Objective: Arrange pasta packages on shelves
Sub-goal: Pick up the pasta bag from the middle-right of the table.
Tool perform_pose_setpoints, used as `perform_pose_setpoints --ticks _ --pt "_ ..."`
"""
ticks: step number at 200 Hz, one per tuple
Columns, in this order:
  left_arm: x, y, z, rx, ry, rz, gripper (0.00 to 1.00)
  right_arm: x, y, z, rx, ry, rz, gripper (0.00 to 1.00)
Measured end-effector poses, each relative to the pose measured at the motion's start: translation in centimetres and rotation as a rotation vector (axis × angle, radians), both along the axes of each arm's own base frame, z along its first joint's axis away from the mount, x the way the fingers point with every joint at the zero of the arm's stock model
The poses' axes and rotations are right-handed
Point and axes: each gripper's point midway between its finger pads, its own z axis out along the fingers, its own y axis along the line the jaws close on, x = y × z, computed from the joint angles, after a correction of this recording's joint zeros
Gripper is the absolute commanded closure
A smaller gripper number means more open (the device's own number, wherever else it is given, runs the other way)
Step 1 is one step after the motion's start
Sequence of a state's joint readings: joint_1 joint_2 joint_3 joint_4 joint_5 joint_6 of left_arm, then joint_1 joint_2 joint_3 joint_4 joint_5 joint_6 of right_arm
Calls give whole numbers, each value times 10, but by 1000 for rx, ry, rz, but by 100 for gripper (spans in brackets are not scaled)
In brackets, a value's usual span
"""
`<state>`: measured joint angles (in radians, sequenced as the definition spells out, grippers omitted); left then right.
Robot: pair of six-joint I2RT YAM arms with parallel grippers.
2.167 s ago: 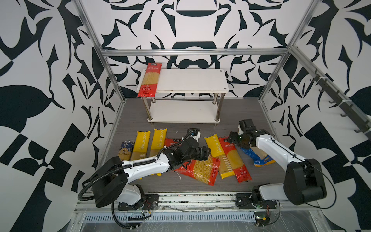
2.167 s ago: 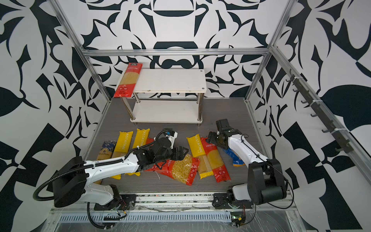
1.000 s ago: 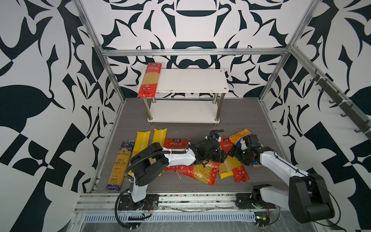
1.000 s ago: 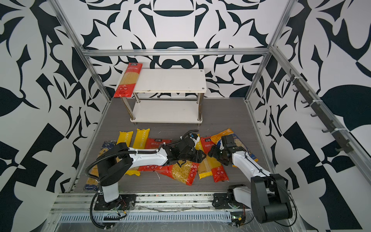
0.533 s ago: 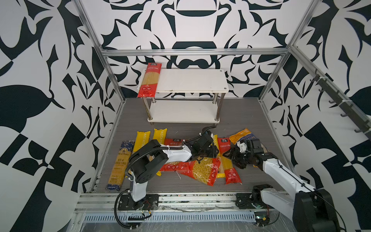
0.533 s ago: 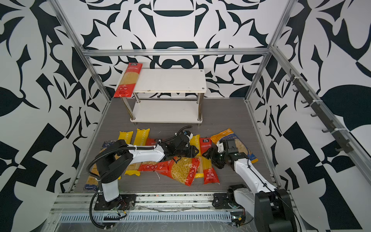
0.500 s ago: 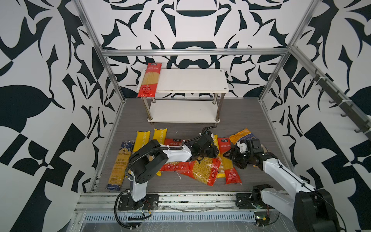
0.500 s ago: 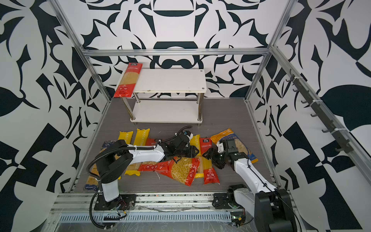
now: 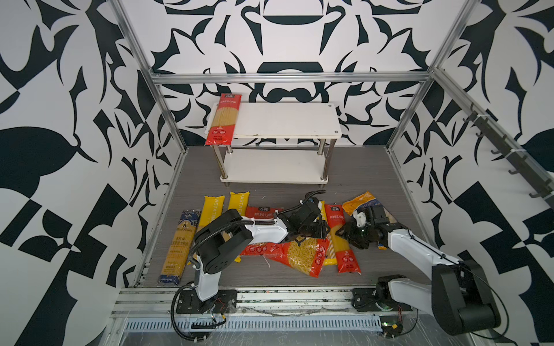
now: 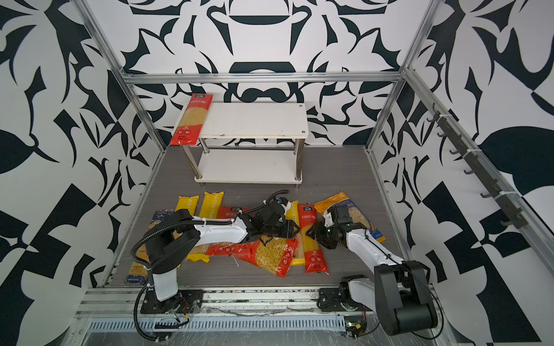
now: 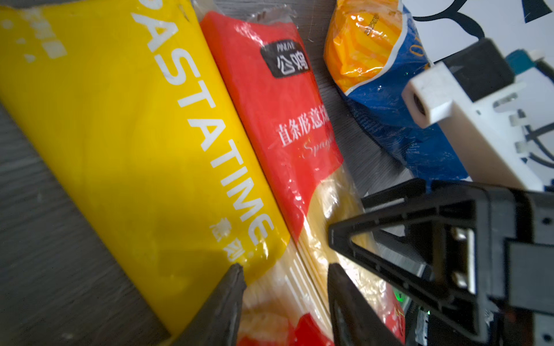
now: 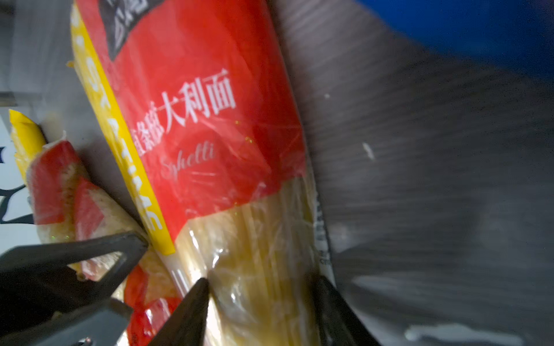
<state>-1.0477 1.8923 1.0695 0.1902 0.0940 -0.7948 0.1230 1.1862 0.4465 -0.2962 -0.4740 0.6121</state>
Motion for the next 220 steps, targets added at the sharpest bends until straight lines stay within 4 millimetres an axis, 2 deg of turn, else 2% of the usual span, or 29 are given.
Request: perform_pose_setpoints --ticks 47,104,131,162,220 --pt "2 2 8 -6 -14 0 49 1 5 10 41 -94 19 80" --pt "15 15 60 -101 -62 43 46 -4 10 33 80 -171 33 94" --pt "22 27 74 -142 -64 83 43 -11 12 42 101 -176 35 97" --pt "26 39 73 -173 -31 136 37 -14 16 56 140 -201 31 99" --pt "27 56 60 -265 62 222 17 -16 32 96 233 -296 25 100"
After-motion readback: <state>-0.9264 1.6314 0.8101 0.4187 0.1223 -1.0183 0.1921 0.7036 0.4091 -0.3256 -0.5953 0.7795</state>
